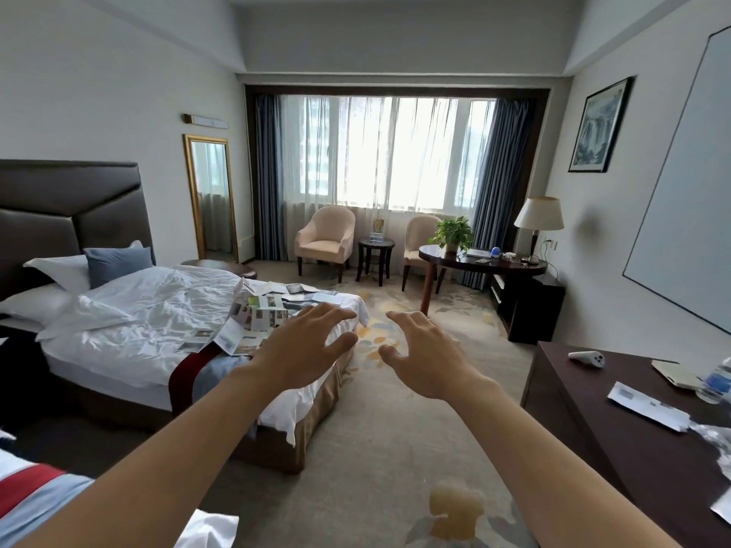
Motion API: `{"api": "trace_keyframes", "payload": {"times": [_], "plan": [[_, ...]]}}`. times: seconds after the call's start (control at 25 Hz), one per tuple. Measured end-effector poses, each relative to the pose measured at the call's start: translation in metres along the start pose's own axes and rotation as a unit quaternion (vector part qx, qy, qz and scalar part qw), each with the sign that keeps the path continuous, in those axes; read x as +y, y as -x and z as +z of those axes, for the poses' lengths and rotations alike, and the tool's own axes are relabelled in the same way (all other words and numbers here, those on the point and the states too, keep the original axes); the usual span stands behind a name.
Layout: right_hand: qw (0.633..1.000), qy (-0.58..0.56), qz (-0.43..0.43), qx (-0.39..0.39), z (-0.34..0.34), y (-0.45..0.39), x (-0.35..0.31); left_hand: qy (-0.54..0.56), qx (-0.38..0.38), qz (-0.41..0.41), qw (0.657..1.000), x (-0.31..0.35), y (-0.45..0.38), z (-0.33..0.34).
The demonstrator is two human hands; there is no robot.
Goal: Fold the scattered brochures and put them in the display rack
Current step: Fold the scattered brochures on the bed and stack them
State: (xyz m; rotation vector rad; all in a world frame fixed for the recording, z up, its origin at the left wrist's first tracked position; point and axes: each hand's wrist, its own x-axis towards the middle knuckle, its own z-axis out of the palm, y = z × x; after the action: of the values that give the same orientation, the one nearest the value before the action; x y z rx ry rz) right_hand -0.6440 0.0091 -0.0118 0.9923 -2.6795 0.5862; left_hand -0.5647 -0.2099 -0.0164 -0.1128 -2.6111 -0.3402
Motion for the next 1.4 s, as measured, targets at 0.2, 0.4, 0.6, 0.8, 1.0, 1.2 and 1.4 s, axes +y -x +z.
{"api": "trace_keyframes", "payload": {"times": [0.2,0.4,0.6,0.8,1.0,1.2,1.4], "plan": [[1.0,0.014,0.006,-0.015,0.042,-0.098,0.023,-0.001,-0.018,0.01,1.0,-0.072,-0.078,0.043],[1.0,0.022,0.008,-0.01,0.06,-0.194,0.052,0.009,-0.009,0.005,1.0,-0.127,-0.167,0.063],[1.0,0.028,-0.005,-0.007,0.08,-0.29,0.095,-0.006,-0.02,0.0,1.0,-0.177,-0.252,0.104],[1.0,0.018,-0.023,-0.002,0.098,-0.389,0.159,-0.006,-0.025,-0.025,0.999,-0.215,-0.344,0.152],[0.999,0.025,-0.03,-0.016,0.123,-0.48,0.212,0.016,-0.03,-0.051,0.998,-0.259,-0.42,0.19],[0.998,0.033,-0.04,-0.022,0.167,-0.585,0.257,0.008,-0.035,-0.071,0.997,-0.324,-0.5,0.24],[0.998,0.037,-0.029,-0.028,0.22,-0.708,0.299,0.015,-0.046,-0.071,0.996,-0.408,-0.6,0.292]]}}
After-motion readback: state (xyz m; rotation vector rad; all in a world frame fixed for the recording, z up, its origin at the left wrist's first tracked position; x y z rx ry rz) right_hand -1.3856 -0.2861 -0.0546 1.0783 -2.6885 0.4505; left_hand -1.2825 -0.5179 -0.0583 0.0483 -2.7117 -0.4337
